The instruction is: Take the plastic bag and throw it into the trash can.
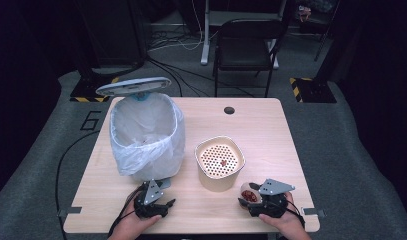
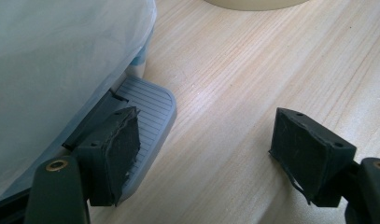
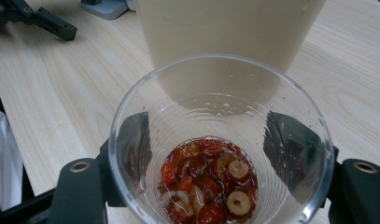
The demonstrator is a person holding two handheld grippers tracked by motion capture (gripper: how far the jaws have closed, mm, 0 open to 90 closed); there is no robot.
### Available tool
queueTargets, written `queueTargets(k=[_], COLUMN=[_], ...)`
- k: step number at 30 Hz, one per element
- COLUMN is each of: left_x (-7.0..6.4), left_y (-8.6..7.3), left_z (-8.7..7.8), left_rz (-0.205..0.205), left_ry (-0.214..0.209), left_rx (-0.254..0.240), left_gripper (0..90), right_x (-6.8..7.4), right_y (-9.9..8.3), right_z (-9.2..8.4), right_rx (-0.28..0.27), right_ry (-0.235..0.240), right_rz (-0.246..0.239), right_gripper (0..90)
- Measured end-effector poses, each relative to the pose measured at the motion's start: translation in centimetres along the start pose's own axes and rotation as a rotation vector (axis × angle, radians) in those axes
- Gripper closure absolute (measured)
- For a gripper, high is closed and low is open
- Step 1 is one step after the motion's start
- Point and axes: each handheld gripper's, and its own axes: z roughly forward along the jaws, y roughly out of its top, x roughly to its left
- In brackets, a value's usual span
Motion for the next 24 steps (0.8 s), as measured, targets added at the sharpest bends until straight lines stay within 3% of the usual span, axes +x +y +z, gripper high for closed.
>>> queueTargets(k=[9,24], left_x=[0.0,0.0], left_y=[0.0,0.0], left_z=[0.0,0.0], left_rz=[0.001,0.001], left_ry=[0.000,0.001], left_rx=[0.001,-0.001], left_gripper=[23.5,23.5], right_x=[-0.5,-3.2], right_y=[0.5,2.2], right_z=[-0.3,-1.7], right_rx=[-0.021,-0.015], right_ry=[0.003,-0.031], right_rz=[0.011,-0.009], right_gripper=[32.5,38.9])
